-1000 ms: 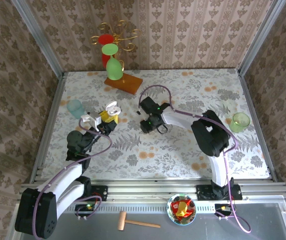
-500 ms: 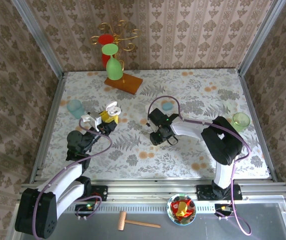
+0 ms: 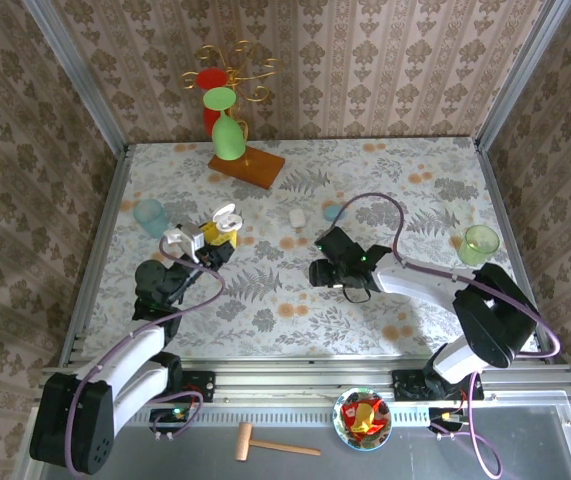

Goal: Insert wireless bluetooth earbuds into charging case

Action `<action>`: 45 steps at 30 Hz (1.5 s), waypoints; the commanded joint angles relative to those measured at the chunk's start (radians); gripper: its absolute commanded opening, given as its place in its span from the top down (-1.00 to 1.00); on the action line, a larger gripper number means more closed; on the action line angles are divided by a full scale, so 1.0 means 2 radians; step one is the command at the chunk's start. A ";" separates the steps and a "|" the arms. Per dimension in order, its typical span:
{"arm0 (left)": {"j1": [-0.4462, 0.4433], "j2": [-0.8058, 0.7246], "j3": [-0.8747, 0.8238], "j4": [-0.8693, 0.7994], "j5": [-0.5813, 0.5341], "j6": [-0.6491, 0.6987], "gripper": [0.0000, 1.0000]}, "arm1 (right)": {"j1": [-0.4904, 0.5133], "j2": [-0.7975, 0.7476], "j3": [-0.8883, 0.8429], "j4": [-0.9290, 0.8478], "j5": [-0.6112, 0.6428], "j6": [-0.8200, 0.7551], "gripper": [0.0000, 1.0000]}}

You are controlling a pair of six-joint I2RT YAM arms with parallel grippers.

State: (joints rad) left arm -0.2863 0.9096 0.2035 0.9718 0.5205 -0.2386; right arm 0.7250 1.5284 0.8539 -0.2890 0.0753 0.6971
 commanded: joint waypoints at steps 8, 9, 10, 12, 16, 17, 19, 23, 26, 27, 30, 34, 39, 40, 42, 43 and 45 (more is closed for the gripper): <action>0.000 0.026 0.016 0.032 0.014 0.015 0.47 | 0.003 0.036 0.005 0.044 -0.011 0.084 0.15; 0.000 0.025 0.016 0.029 0.014 0.015 0.47 | 0.002 0.044 0.015 0.033 -0.008 0.078 0.20; 0.000 0.023 0.017 0.026 0.014 0.016 0.47 | 0.000 0.048 0.021 0.029 -0.010 0.075 0.23; 0.000 0.020 0.018 0.020 0.014 0.019 0.47 | 0.001 0.057 0.024 0.033 -0.017 0.078 0.23; 0.000 0.018 0.018 0.017 0.012 0.020 0.47 | 0.002 0.071 0.022 0.053 -0.042 0.099 0.24; 0.000 0.018 0.018 0.017 0.012 0.021 0.47 | 0.004 0.073 0.022 0.055 -0.042 0.101 0.24; 0.000 0.018 0.018 0.017 0.012 0.021 0.47 | 0.007 0.074 0.023 0.053 -0.042 0.105 0.22; -0.001 0.020 0.018 0.016 0.012 0.021 0.47 | 0.008 0.081 0.025 0.060 -0.044 0.106 0.21; -0.001 0.021 0.017 0.019 0.012 0.021 0.47 | 0.007 0.090 0.036 0.058 -0.044 0.101 0.29; -0.001 0.021 0.016 0.020 0.012 0.020 0.47 | 0.007 0.093 0.039 0.058 -0.042 0.099 0.31; -0.001 0.019 0.016 0.019 0.012 0.021 0.47 | 0.006 0.104 0.053 0.055 -0.038 0.089 0.33; -0.001 0.017 0.015 0.018 0.011 0.021 0.47 | 0.003 0.125 0.075 0.051 -0.041 0.077 0.34; -0.001 0.011 0.012 0.014 0.008 0.023 0.47 | 0.000 0.150 0.104 0.052 -0.062 0.060 0.35; -0.001 0.009 0.012 0.012 0.008 0.024 0.47 | 0.000 0.154 0.109 0.051 -0.069 0.056 0.35; -0.001 0.003 0.011 0.006 0.005 0.026 0.47 | -0.001 0.160 0.121 0.047 -0.084 0.041 0.35; -0.001 0.002 0.011 0.005 0.004 0.028 0.47 | -0.001 0.162 0.129 0.042 -0.093 0.029 0.35; -0.001 0.002 0.011 0.006 0.004 0.028 0.47 | 0.000 0.160 0.137 0.027 -0.090 0.002 0.33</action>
State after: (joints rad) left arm -0.2863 0.9298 0.2043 0.9714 0.5262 -0.2070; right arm 0.7284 1.8416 1.0863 -0.1913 -0.0723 0.7834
